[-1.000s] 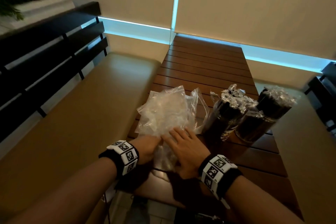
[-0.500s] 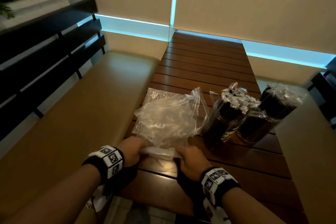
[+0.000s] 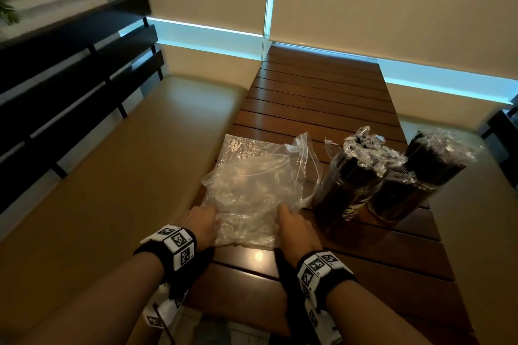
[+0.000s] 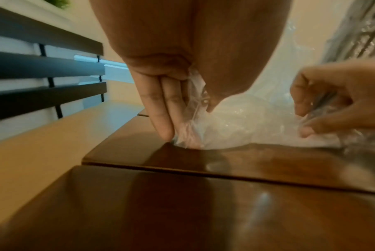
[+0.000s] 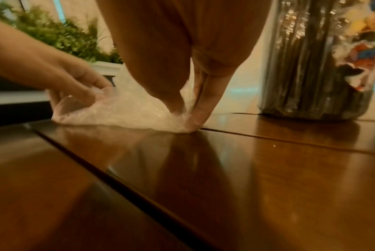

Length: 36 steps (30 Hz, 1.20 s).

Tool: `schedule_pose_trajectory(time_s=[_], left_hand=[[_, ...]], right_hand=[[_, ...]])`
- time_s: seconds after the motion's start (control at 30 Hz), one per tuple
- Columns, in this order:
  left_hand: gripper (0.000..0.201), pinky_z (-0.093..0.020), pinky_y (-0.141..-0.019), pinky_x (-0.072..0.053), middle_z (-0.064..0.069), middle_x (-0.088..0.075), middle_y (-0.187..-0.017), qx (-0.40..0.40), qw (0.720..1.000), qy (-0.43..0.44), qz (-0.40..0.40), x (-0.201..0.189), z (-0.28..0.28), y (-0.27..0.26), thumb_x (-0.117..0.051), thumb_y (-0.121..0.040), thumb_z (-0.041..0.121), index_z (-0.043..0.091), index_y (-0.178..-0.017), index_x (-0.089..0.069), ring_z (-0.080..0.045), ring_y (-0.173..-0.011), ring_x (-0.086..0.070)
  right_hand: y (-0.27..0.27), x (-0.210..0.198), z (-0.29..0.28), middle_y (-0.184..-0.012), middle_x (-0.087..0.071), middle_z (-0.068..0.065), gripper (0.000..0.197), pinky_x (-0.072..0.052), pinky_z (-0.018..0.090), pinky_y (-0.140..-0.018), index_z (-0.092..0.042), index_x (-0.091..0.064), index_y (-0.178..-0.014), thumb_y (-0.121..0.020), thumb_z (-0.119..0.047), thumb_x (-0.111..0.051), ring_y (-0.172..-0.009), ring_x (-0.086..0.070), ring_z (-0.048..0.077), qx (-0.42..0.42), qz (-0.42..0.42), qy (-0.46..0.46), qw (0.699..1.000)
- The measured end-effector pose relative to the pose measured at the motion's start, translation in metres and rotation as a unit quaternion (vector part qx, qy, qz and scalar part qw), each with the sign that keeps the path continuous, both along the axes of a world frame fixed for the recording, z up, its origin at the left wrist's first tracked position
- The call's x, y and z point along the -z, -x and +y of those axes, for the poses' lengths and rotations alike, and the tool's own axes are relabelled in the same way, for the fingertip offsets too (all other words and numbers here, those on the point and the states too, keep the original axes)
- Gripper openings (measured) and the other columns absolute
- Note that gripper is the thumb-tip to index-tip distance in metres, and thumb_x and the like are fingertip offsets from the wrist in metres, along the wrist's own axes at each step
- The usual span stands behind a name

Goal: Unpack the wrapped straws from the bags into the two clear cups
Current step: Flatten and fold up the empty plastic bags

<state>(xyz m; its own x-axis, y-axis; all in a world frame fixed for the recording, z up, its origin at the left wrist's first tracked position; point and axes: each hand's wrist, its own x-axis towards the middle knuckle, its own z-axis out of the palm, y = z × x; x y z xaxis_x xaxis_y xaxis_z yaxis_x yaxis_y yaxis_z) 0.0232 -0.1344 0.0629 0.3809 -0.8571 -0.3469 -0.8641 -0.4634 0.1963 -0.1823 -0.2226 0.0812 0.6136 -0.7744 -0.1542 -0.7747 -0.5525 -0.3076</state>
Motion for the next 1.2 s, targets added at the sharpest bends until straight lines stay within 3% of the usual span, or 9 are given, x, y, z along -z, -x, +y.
schedule_pose_trajectory(time_s=[0.2, 0.37, 0.5, 0.67, 0.77, 0.87, 0.97, 1.07, 1.2], left_hand=[[0.031, -0.037, -0.071, -0.048, -0.007, -0.057, -0.116, 0.010, 0.994, 0.029, -0.100, -0.002, -0.007, 0.009, -0.056, -0.089, 0.026, 0.016, -0.114, -0.041, -0.029, -0.094, -0.063], [0.008, -0.036, -0.060, -0.046, -0.006, -0.056, -0.080, 0.262, 0.909, 0.168, -0.276, -0.005, -0.009, 0.012, -0.062, -0.072, 0.011, 0.016, -0.078, -0.059, -0.025, -0.068, -0.054], [0.028, -0.037, -0.065, -0.050, -0.003, -0.058, -0.085, 0.372, 0.882, 0.157, -0.242, 0.001, 0.000, 0.011, -0.035, -0.079, 0.021, 0.018, -0.085, -0.062, -0.023, -0.069, -0.056], [0.036, -0.025, -0.063, -0.048, 0.004, -0.057, -0.089, 0.367, 0.914, 0.114, -0.128, 0.003, 0.019, 0.011, -0.051, -0.080, 0.056, 0.023, -0.091, -0.061, -0.013, -0.071, -0.057], [0.033, -0.023, -0.054, -0.046, 0.002, -0.060, -0.085, 0.339, 0.919, 0.146, -0.137, 0.007, 0.020, 0.010, -0.076, -0.065, 0.037, 0.020, -0.090, -0.062, -0.014, -0.067, -0.059], [0.036, -0.034, -0.071, -0.050, 0.001, -0.062, -0.088, 0.307, 0.931, 0.124, -0.151, 0.009, 0.017, 0.010, -0.077, -0.060, 0.026, 0.022, -0.093, -0.062, -0.020, -0.078, -0.062], [0.031, -0.037, -0.088, -0.043, 0.001, -0.060, -0.102, 0.265, 0.953, 0.104, -0.105, 0.000, 0.012, 0.012, -0.064, -0.075, 0.023, 0.021, -0.106, -0.059, -0.023, -0.097, -0.057], [0.030, -0.036, -0.080, -0.046, 0.002, -0.052, -0.108, 0.210, 0.973, 0.093, 0.003, -0.006, 0.012, 0.005, -0.054, -0.085, 0.022, 0.022, -0.114, -0.049, -0.022, -0.094, -0.056], [0.030, -0.035, -0.078, -0.049, 0.008, -0.054, -0.108, 0.199, 0.976, 0.080, 0.031, -0.003, 0.020, -0.009, -0.055, -0.088, 0.038, 0.026, -0.115, -0.046, -0.018, -0.088, -0.059]], right_hand=[[-0.002, 0.015, 0.006, -0.100, -0.059, 0.006, 0.026, -0.047, 0.036, -0.073, -0.016, -0.061, -0.102, -0.081, -0.017, -0.046, -0.085, -0.055, 0.024, -0.186, 0.076, 0.179, 0.963], [0.009, 0.018, 0.008, -0.101, -0.058, 0.004, 0.046, -0.040, 0.042, -0.084, -0.017, -0.057, -0.100, -0.082, -0.057, -0.041, -0.089, -0.054, 0.025, -0.210, 0.112, 0.117, 0.964], [0.006, 0.019, 0.001, -0.111, -0.055, 0.004, 0.022, -0.035, 0.027, -0.076, -0.016, -0.058, -0.104, -0.087, -0.029, -0.051, -0.098, -0.053, 0.026, -0.158, 0.013, 0.040, 0.986], [0.011, 0.028, -0.012, -0.120, -0.050, -0.001, 0.012, -0.047, 0.026, -0.077, -0.020, -0.064, -0.102, -0.091, -0.022, -0.062, -0.099, -0.059, 0.022, -0.089, 0.004, -0.010, 0.996], [0.011, 0.025, -0.003, -0.123, -0.050, 0.002, 0.038, -0.046, 0.037, -0.084, -0.020, -0.066, -0.105, -0.088, -0.052, -0.051, -0.105, -0.054, 0.025, -0.140, 0.057, 0.091, 0.984], [0.006, 0.019, 0.007, -0.121, -0.057, 0.003, 0.068, -0.037, 0.045, -0.093, -0.017, -0.070, -0.102, -0.073, -0.074, -0.047, -0.113, -0.048, 0.027, -0.225, 0.096, 0.172, 0.954], [-0.003, 0.020, 0.008, -0.112, -0.064, 0.005, 0.038, -0.036, 0.042, -0.097, -0.017, -0.066, -0.099, -0.085, -0.049, -0.052, -0.111, -0.053, 0.026, -0.246, 0.103, 0.172, 0.948], [-0.005, 0.016, 0.007, -0.101, -0.067, 0.005, 0.013, -0.040, 0.034, -0.085, -0.018, -0.050, -0.098, -0.093, -0.030, -0.049, -0.096, -0.061, 0.027, -0.227, 0.051, 0.083, 0.969], [0.001, 0.007, -0.006, -0.097, -0.066, 0.010, 0.018, -0.042, 0.036, -0.067, -0.016, -0.042, -0.110, -0.093, -0.019, -0.047, -0.085, -0.063, 0.036, -0.164, 0.050, 0.019, 0.985]])
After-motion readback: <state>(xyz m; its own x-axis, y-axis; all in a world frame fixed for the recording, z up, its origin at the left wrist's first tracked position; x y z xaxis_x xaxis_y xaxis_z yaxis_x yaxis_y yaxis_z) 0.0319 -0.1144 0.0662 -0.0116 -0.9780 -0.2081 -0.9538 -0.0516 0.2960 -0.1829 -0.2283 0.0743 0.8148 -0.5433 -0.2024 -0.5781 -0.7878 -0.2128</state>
